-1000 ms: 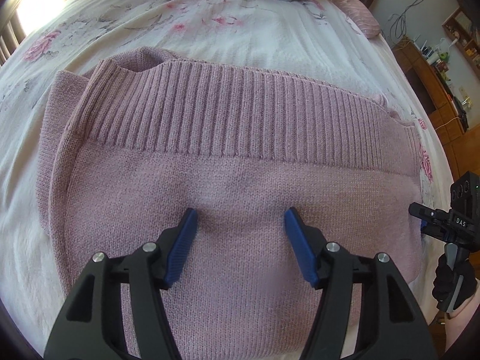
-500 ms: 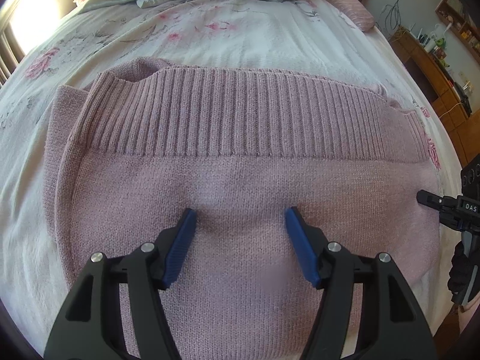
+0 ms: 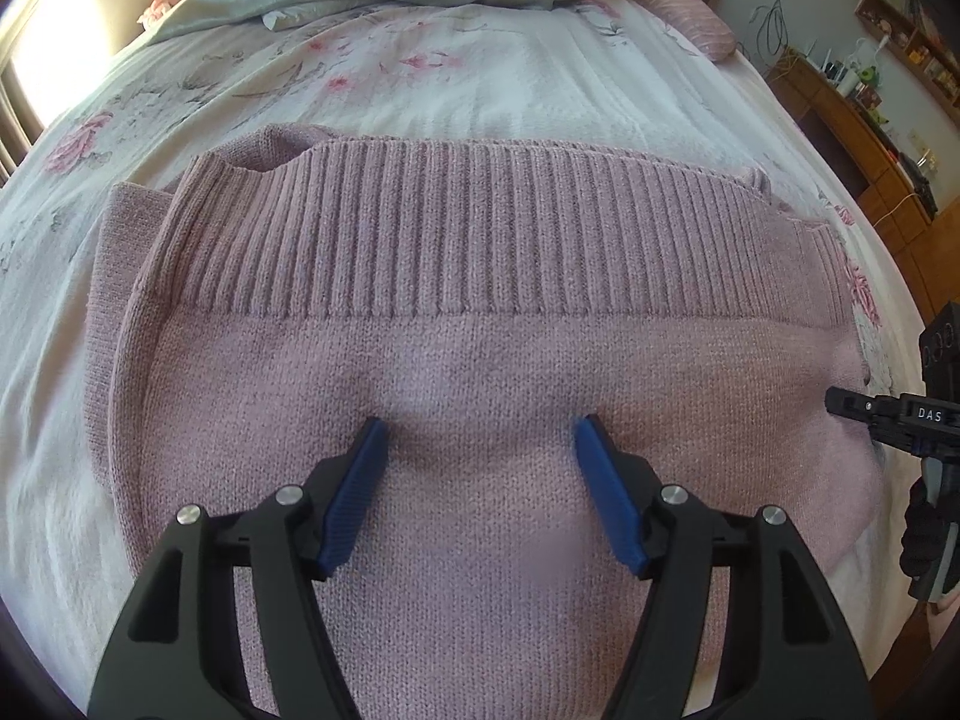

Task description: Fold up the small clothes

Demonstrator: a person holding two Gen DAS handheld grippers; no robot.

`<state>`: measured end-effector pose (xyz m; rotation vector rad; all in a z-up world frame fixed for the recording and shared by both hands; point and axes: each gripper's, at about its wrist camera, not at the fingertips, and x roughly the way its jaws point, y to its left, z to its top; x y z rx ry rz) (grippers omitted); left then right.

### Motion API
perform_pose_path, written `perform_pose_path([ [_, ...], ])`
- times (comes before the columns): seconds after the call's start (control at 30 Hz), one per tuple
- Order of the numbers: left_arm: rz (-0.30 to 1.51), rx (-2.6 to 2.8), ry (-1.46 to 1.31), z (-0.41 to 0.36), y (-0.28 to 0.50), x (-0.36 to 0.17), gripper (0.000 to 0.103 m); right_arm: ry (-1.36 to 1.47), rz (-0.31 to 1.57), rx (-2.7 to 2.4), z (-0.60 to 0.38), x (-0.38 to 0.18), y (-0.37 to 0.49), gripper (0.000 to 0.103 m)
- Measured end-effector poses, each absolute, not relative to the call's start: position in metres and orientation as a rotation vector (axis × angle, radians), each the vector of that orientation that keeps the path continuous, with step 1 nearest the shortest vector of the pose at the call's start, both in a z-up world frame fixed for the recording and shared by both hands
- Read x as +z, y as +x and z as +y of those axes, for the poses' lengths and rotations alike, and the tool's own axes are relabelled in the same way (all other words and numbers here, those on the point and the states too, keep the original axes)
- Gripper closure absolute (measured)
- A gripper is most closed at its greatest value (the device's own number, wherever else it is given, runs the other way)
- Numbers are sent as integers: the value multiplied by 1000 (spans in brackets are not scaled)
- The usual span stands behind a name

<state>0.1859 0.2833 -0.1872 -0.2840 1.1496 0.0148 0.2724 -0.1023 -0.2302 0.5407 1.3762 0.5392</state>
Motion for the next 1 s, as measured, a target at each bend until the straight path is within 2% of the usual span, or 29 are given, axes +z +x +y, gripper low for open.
perform_pose_path([
  [0.8, 1113, 2, -280, 283, 183, -191, 34, 554, 1355, 506, -107, -236, 261, 87],
  [1.0, 1134, 1, -341, 303, 170, -175, 34, 516, 1377, 466, -89, -196, 267, 87],
])
